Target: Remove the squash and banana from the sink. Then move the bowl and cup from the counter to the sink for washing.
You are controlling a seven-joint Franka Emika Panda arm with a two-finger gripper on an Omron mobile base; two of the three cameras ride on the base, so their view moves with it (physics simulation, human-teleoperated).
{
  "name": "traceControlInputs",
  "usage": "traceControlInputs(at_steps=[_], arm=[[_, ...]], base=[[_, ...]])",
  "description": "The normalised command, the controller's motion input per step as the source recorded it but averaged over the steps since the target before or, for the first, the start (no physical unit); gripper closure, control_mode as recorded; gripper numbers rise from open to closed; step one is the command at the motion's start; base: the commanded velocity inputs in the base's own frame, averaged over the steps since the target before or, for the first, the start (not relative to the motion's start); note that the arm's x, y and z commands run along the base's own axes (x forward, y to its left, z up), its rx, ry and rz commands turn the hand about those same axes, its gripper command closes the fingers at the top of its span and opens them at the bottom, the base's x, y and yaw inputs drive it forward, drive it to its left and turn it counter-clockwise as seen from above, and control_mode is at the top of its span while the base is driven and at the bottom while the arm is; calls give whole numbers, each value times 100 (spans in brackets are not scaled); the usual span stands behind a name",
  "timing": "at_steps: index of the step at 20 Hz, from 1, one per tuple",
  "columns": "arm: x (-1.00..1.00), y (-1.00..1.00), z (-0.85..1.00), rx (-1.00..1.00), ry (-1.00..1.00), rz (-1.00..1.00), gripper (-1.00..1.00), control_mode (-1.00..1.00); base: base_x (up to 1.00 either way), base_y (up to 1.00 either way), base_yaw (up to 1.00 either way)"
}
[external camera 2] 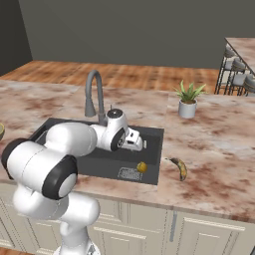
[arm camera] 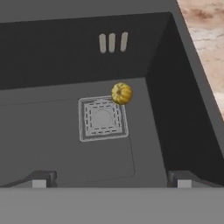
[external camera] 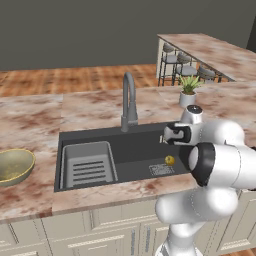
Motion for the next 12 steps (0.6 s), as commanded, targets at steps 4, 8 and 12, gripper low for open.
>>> traceControlInputs(at_steps=[4,8,12], arm=[[18,4,-2,1,0,0,-100,-100],[14,5,-1,0,0,0,-100,-100],[8,3,-4,1,0,0,-100,-100]], base=[[0,0,0],[0,0,0],[0,0,0]])
